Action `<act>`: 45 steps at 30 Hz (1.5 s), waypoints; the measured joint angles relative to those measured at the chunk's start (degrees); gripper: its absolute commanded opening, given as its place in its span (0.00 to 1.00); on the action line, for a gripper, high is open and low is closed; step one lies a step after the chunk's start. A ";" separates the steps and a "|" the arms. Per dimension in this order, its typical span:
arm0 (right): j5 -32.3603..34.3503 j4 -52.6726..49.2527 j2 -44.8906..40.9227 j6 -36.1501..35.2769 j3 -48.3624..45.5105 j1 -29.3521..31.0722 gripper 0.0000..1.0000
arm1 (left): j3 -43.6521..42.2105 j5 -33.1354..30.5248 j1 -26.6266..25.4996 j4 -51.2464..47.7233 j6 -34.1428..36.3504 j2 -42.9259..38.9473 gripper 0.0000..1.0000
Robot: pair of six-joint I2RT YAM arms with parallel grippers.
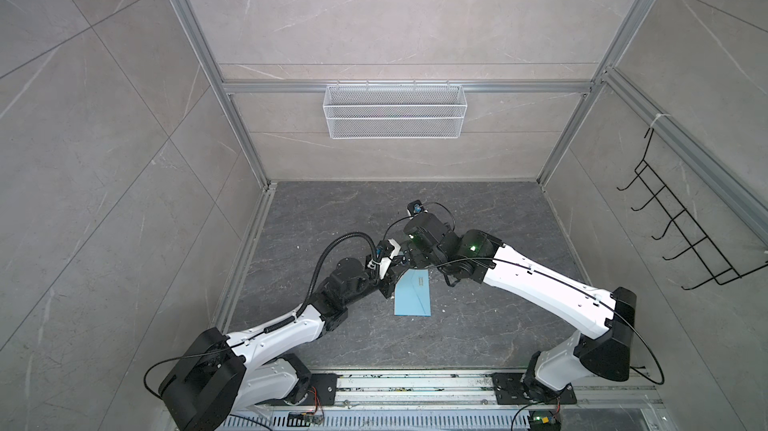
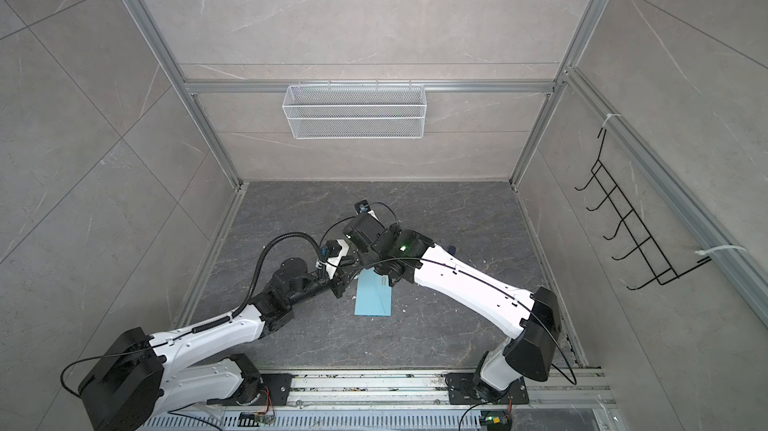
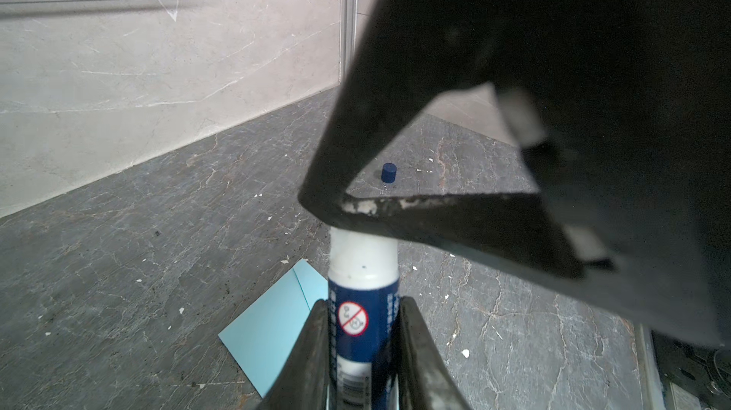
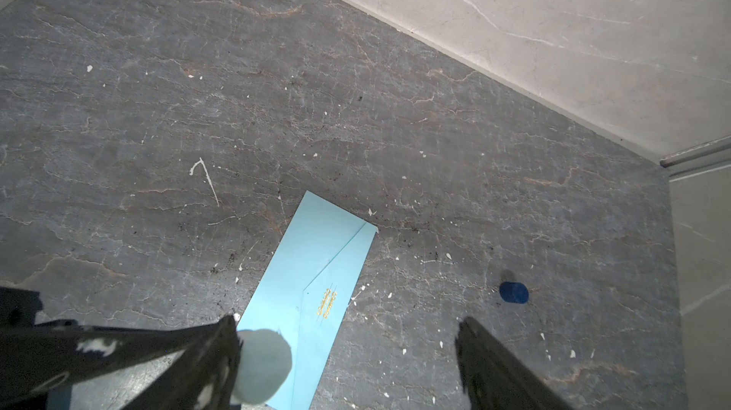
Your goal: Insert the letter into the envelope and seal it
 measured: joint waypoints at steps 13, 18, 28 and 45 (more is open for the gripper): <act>-11.87 5.25 -6.21 1.09 -2.62 -1.66 0.87 | -0.24 0.33 -0.31 3.85 -0.09 0.00 0.00; -13.51 5.68 -8.96 1.14 -3.41 -2.29 0.87 | -0.39 0.33 -0.31 4.13 -0.09 0.00 0.00; -13.70 5.86 -17.05 3.98 -14.10 -7.63 0.86 | -1.36 -1.57 -0.31 3.39 -0.09 -0.55 0.00; -18.01 15.02 -4.55 8.28 -29.31 -4.28 0.88 | -2.89 -16.52 -0.39 -0.92 -2.51 -3.26 0.00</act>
